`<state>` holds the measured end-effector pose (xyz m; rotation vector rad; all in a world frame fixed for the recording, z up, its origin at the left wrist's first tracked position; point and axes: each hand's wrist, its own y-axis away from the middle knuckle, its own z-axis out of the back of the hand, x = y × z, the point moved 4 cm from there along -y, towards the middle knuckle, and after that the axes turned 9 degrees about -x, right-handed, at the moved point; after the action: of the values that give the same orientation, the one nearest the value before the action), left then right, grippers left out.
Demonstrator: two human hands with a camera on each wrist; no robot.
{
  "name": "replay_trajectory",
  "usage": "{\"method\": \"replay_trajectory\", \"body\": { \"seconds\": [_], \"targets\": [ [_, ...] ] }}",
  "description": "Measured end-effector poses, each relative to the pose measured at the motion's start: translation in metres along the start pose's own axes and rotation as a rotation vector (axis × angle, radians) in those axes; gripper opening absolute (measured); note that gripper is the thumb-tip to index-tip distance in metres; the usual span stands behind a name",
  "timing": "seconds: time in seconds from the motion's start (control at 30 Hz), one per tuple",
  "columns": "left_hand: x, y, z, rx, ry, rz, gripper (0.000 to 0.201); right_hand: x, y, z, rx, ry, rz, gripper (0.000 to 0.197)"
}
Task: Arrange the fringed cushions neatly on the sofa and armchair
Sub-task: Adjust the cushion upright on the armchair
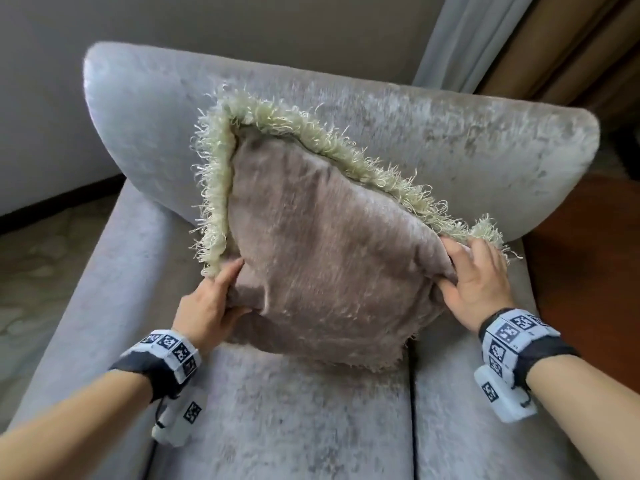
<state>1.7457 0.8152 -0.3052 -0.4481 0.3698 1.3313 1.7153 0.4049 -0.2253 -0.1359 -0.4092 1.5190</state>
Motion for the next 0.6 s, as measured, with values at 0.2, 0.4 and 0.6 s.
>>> {"method": "replay_trajectory", "body": {
  "seconds": [0.2,0.4,0.6],
  "targets": [
    [-0.046,-0.048,0.092,-0.072,-0.219,-0.386,0.097,0.0,0.016,0.021,-0.056,-0.12,-0.145,0.06],
    [-0.029,-0.083,0.088,-0.025,-0.337,-0.426,0.102,0.009,0.019,-0.021,-0.003,-0.211,-0.254,0.074],
    [0.01,-0.092,0.048,-0.037,-0.39,-0.456,0.108,0.005,0.042,-0.063,0.106,-0.143,-0.259,0.077]
  ]
}}
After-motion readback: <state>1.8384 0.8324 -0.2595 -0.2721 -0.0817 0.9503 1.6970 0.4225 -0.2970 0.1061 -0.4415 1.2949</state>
